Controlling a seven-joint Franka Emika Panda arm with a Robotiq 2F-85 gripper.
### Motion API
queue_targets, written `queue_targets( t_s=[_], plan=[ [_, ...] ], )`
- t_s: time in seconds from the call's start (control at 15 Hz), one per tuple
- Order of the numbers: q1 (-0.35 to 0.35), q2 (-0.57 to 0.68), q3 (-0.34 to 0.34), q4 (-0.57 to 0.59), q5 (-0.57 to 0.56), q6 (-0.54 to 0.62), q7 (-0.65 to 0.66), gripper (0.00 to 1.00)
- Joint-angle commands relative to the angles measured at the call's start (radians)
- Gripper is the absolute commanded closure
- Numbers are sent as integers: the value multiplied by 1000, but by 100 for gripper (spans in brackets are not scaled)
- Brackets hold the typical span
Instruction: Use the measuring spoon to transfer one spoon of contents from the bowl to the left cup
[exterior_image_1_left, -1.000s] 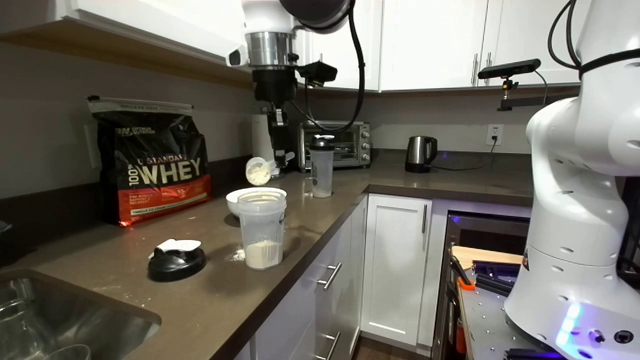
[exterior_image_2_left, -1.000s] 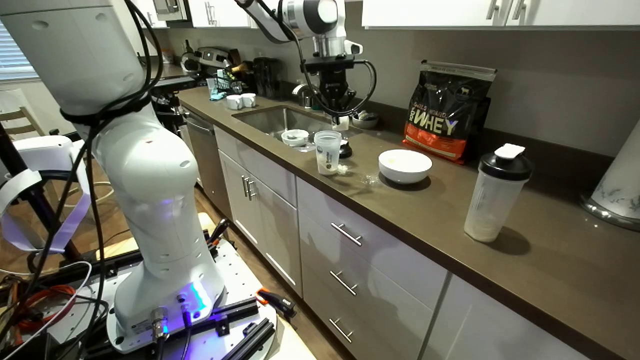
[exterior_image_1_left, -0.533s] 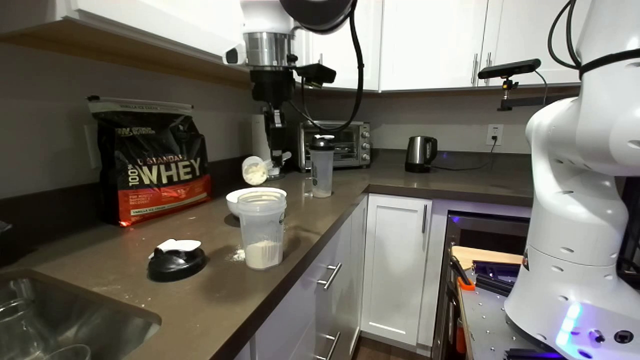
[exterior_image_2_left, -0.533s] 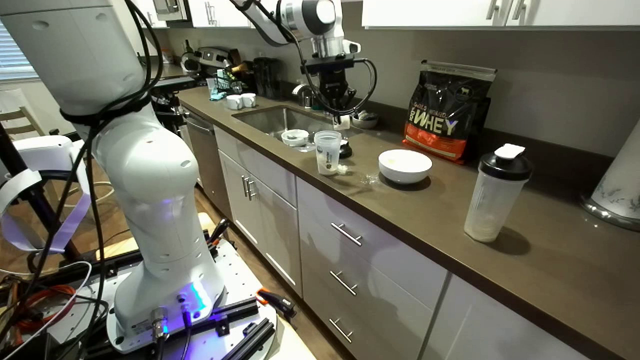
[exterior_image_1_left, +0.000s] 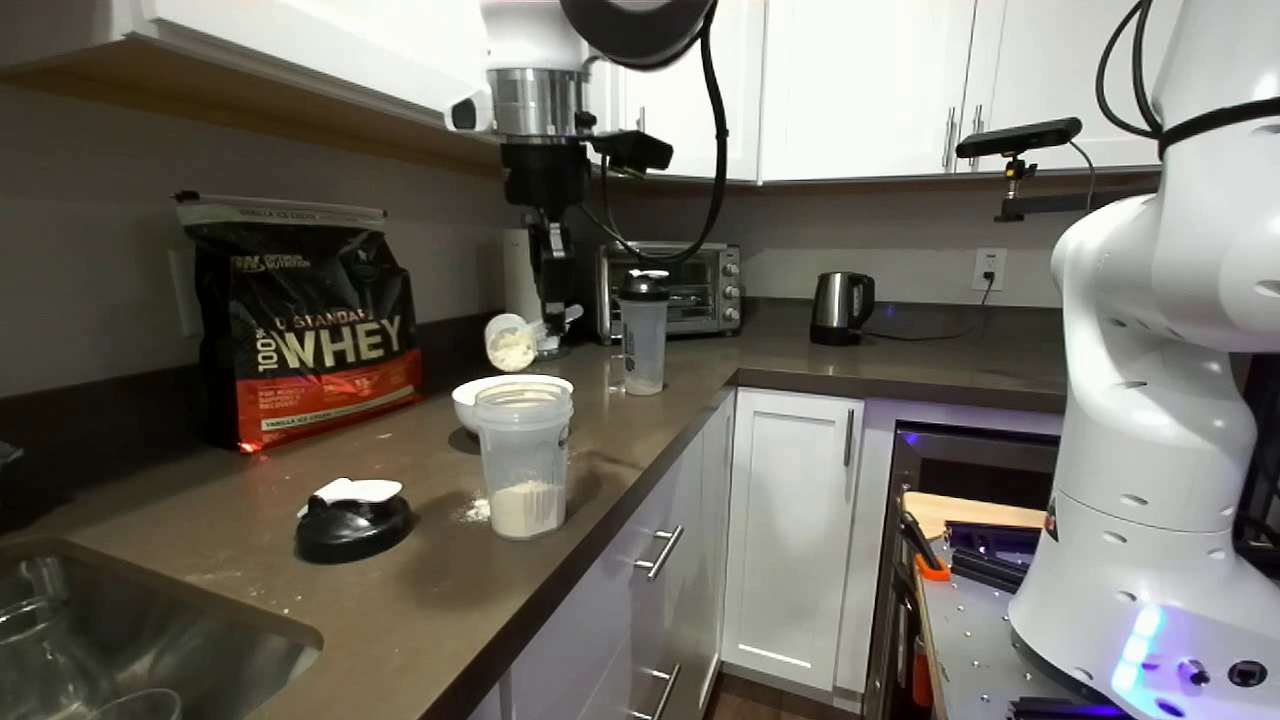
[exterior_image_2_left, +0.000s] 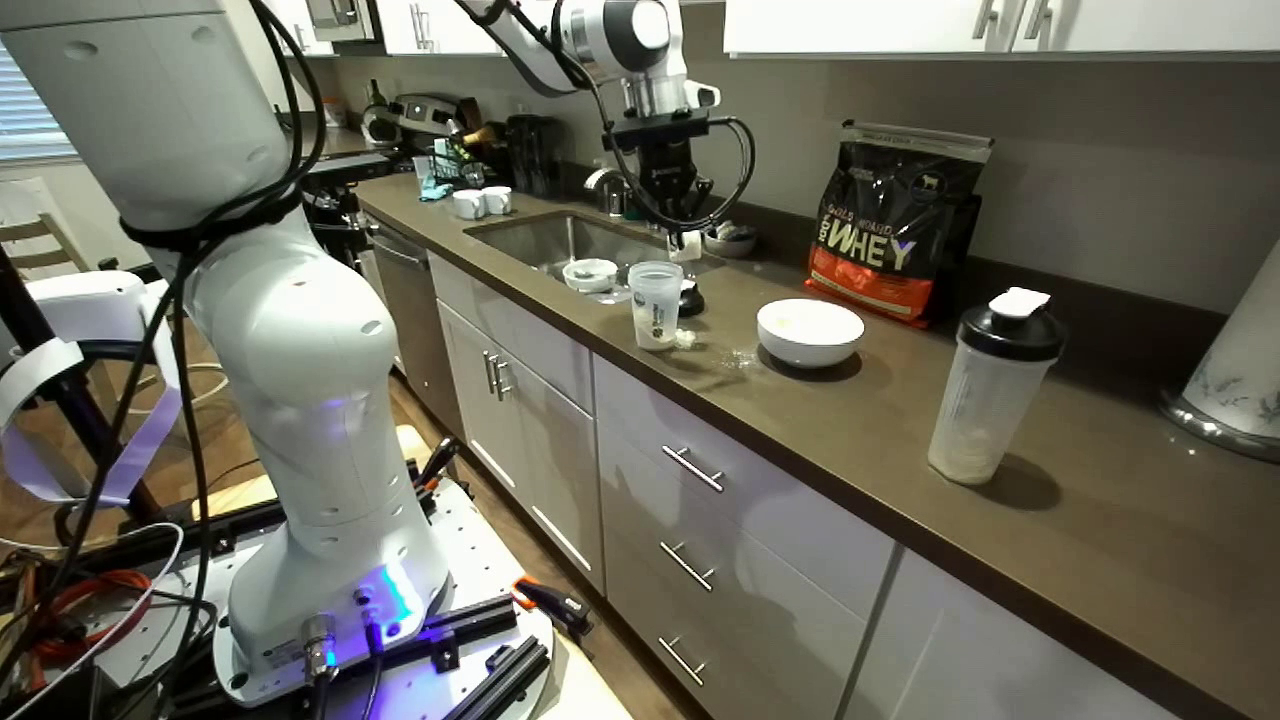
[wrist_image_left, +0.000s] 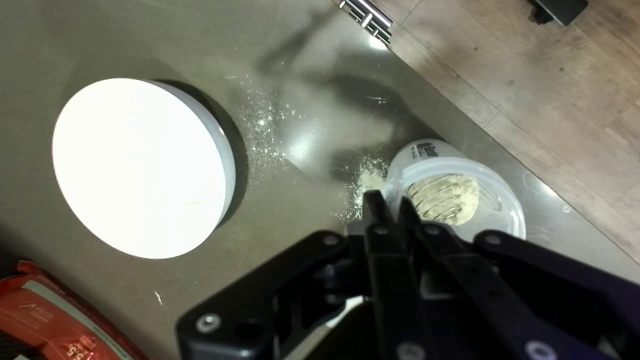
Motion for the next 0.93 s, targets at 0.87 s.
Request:
queue_targets(
  t_s=[0.87],
  plan=[
    [-1, -16, 4, -49, -82, 107, 42, 99]
  ],
)
